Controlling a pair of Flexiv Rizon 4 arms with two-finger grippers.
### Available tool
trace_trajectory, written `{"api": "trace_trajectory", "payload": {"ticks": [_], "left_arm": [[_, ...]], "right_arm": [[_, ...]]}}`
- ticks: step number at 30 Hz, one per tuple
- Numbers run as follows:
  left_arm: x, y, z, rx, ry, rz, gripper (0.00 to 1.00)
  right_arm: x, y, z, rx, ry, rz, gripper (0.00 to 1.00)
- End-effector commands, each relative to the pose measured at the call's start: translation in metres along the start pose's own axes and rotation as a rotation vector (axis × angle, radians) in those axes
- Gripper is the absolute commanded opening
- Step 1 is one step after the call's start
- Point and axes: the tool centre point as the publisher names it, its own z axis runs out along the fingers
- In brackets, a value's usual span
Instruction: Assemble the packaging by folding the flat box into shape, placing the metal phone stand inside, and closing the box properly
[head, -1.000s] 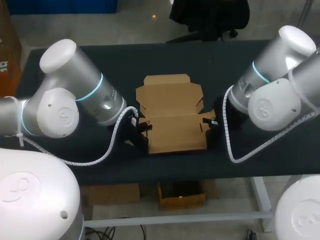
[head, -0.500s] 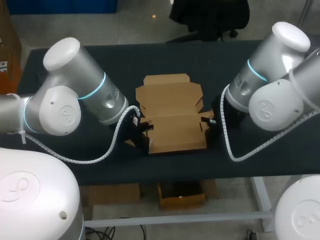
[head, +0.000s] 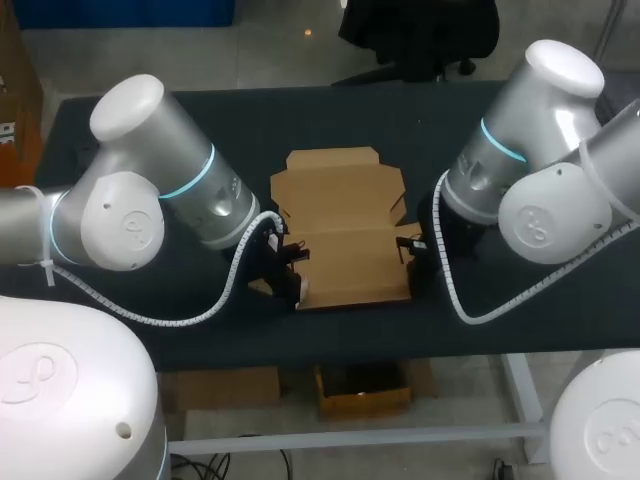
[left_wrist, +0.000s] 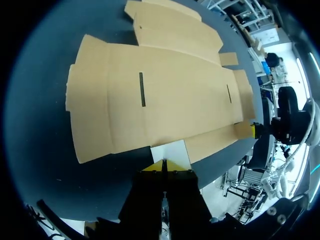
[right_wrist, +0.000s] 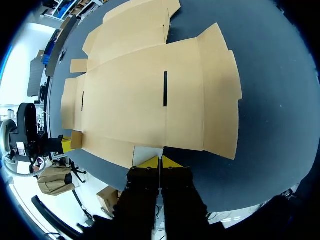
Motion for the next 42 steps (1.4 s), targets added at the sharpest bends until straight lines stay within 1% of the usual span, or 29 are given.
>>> {"api": "trace_trajectory", "payload": {"ticks": [1,7,12,16,21,42], "left_arm": [[0.003,0.001,0.001,0.001,-0.007,0.001,0.0],[0.003,0.0,0.003,-0.006,-0.008,0.002,0.0],[0.003,0.0,0.003,-0.007,-0.006,0.002,0.0],[0.004,0.0,0.003,-0.006,-0.005,0.004,0.0],[0.004,0.0,0.005,-0.011,-0.004,0.003,0.0],[0.001,0.002,0.005,-0.016,0.002,0.005,0.0]], "right_arm": [[0.0,0.001,-0.001,0.007,0.003,-0.001,0.0],[-0.002,0.001,0.003,0.013,0.006,0.003,0.0],[-0.003,-0.001,-0.001,0.008,0.004,0.008,0.0],[-0.001,-0.001,-0.004,0.0,0.003,0.005,0.0],[0.003,-0.001,0.0,0.004,0.001,-0.005,0.0],[0.008,0.0,0.004,0.017,0.003,-0.01,0.0]]}}
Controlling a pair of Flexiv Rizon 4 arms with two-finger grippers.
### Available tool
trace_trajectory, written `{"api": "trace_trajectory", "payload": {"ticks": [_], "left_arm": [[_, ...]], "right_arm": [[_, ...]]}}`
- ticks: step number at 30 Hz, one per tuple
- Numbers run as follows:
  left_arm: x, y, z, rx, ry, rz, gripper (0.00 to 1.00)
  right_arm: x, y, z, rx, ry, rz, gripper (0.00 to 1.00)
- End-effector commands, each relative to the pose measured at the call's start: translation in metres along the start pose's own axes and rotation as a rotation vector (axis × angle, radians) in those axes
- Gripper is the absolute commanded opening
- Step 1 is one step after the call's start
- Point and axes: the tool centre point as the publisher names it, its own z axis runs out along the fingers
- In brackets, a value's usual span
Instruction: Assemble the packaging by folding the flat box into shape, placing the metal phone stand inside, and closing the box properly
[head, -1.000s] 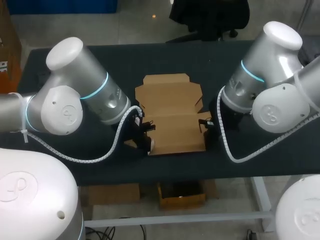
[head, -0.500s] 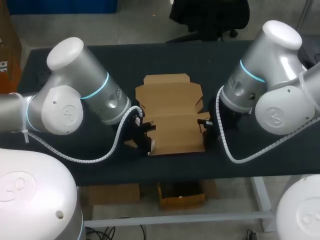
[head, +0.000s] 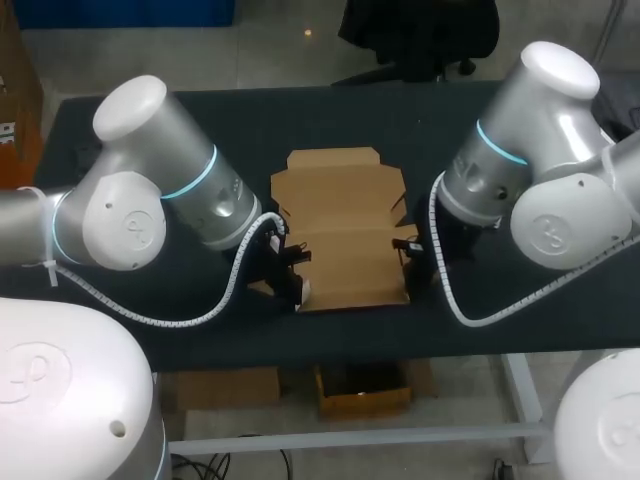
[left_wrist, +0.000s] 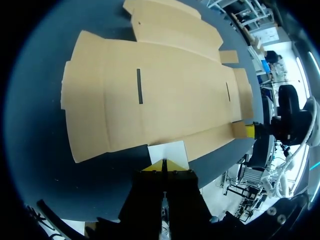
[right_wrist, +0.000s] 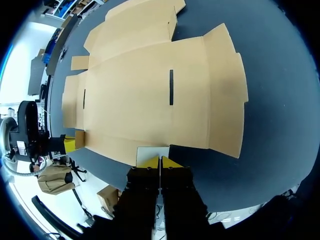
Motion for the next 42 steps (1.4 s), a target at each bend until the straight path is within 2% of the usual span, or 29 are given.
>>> {"api": "trace_trajectory", "payload": {"ticks": [1,23,42], "left_arm": [[0.0,0.0,0.002,-0.002,-0.002,0.001,0.0],[0.005,0.001,0.011,-0.013,0.011,0.033,0.0],[0.006,0.003,0.011,0.026,0.01,0.043,0.0]], "right_arm": [[0.003,0.003,0.001,0.011,-0.002,-0.004,0.0],[0.007,0.004,0.01,0.031,-0.008,-0.013,0.0],[0.007,0.001,0.012,0.032,-0.019,-0.005,0.0]]}}
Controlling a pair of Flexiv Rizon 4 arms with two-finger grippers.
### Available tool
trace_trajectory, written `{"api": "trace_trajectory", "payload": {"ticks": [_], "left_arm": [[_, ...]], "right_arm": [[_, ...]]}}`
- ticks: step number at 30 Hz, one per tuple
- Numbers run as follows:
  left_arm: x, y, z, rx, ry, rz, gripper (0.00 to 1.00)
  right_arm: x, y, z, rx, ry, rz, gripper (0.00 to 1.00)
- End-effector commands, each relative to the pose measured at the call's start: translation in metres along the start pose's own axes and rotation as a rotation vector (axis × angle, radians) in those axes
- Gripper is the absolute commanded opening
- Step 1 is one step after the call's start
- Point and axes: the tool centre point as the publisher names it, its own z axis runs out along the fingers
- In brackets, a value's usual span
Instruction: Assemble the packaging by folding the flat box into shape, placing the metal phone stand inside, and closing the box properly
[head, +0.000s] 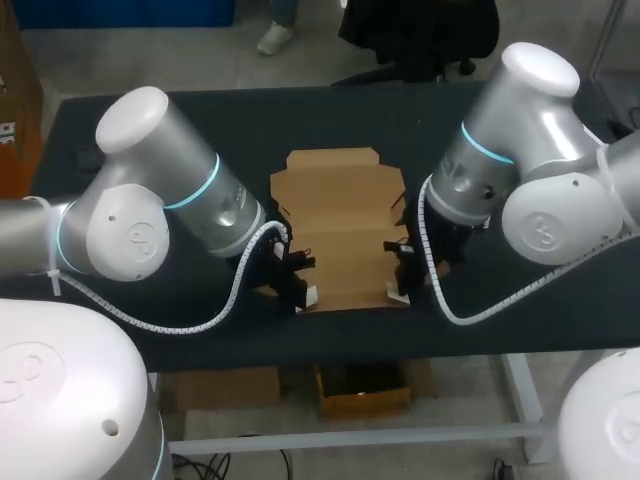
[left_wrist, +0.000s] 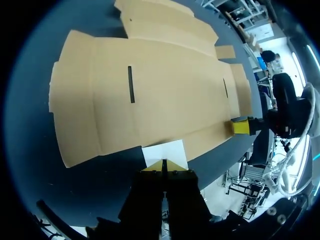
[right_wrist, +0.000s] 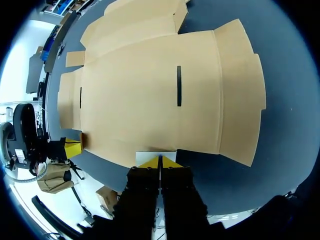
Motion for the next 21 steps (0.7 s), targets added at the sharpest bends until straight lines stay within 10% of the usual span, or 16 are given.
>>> {"api": "trace_trajectory", "payload": {"ticks": [1,21], "left_arm": [[0.002,0.002,0.002,0.006,-0.002,0.003,0.0],[0.006,0.0,0.019,0.026,-0.017,0.034,0.0]], "right_arm": [[0.001,-0.001,0.001,0.003,-0.003,0.0,0.0],[-0.002,-0.003,0.013,0.023,-0.008,0.012,0.0]]}}
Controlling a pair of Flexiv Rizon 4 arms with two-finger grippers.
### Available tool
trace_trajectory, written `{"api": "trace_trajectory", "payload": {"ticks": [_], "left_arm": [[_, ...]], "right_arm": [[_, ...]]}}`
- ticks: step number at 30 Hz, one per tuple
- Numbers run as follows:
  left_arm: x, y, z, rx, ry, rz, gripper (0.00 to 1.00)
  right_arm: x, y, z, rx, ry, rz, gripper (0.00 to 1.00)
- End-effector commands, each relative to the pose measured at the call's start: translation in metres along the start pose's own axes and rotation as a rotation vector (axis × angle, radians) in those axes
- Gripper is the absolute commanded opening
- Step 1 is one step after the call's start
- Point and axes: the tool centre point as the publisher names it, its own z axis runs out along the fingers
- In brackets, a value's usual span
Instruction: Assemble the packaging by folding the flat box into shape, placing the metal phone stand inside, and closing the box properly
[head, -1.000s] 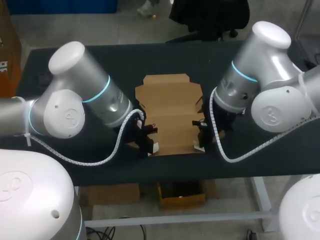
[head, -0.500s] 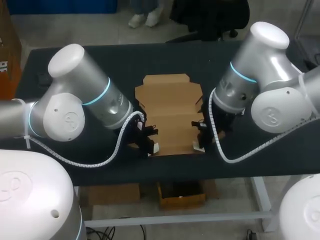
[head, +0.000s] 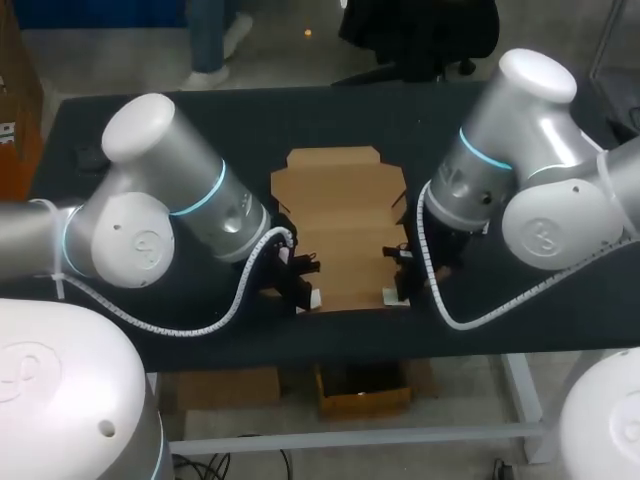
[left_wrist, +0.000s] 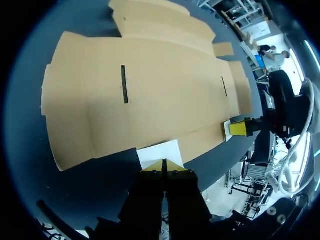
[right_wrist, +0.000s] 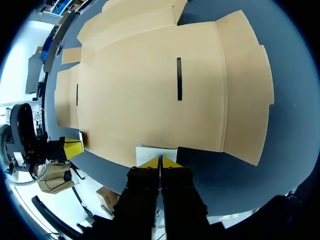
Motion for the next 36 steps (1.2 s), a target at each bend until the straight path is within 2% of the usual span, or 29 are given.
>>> {"api": "trace_trajectory", "payload": {"ticks": [1,14,26,36], "left_arm": [[0.002,-0.001,0.012,0.002,-0.009,0.001,0.0],[-0.008,0.0,0.014,0.031,-0.028,-0.019,0.0],[-0.011,0.005,-0.02,0.099,-0.004,-0.007,0.0],[-0.022,-0.004,-0.043,0.103,0.02,-0.026,0.0]], "right_arm": [[-0.001,0.003,0.005,0.013,-0.006,0.003,0.0],[-0.004,0.005,0.009,0.03,-0.001,0.012,0.0],[-0.014,-0.002,-0.025,-0.047,0.07,0.006,0.0],[-0.034,-0.002,-0.051,-0.109,0.127,0.029,0.0]]}}
